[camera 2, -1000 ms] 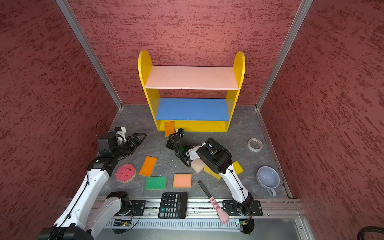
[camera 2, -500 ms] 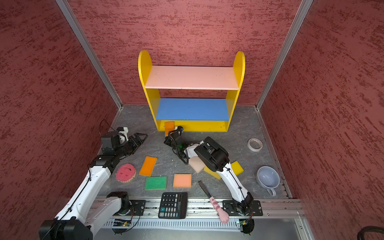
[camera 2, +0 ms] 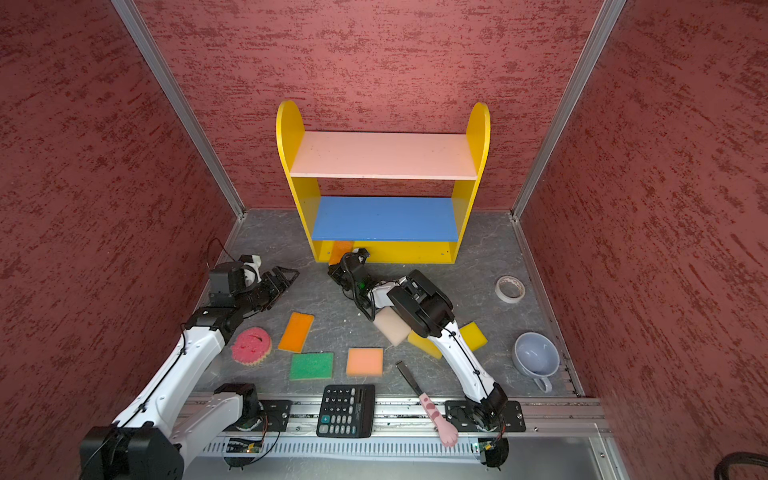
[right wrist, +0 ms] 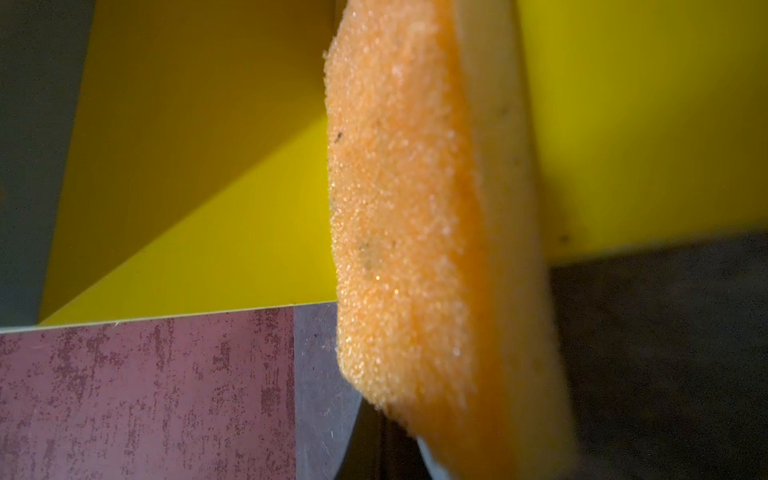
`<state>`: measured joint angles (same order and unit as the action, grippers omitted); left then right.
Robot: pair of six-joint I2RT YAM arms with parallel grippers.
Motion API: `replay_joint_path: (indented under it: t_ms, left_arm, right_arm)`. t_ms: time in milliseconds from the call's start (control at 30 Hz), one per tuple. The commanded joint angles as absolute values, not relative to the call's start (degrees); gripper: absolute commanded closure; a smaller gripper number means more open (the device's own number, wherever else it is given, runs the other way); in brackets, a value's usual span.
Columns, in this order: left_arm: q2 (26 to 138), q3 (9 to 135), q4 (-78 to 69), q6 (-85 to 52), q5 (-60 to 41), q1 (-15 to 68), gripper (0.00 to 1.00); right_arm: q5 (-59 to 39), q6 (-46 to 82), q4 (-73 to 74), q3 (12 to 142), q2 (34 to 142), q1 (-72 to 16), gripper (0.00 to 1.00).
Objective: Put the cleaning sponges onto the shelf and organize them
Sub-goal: 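Press the pale yellow sponge flat against the shelf base with the right gripper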
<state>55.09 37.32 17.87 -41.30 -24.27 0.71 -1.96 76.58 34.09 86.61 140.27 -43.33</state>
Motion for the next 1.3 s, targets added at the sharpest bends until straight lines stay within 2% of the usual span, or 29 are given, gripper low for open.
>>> replay_joint_path:
  t_ms: [0, 533, 1267]
  left_arm:
    - [55.2, 38.5, 16.2, -40.5, -23.8, 1.1, 0.16]
    - [55.7, 38.9, 16.6, -39.9, -23.9, 1.2, 0.16]
    - [54.9, 37.9, 17.1, -40.1, -23.6, 1.3, 0.16]
  right_arm:
    - [-0.7, 81.2, 27.6, 85.5, 143.8, -42.8, 1.00]
    - [4.7, 80.8, 30.1, 77.3, 138.7, -41.3, 1.00]
    - [4.4, 82.9, 32.4, 79.5, 141.3, -39.7, 1.00]
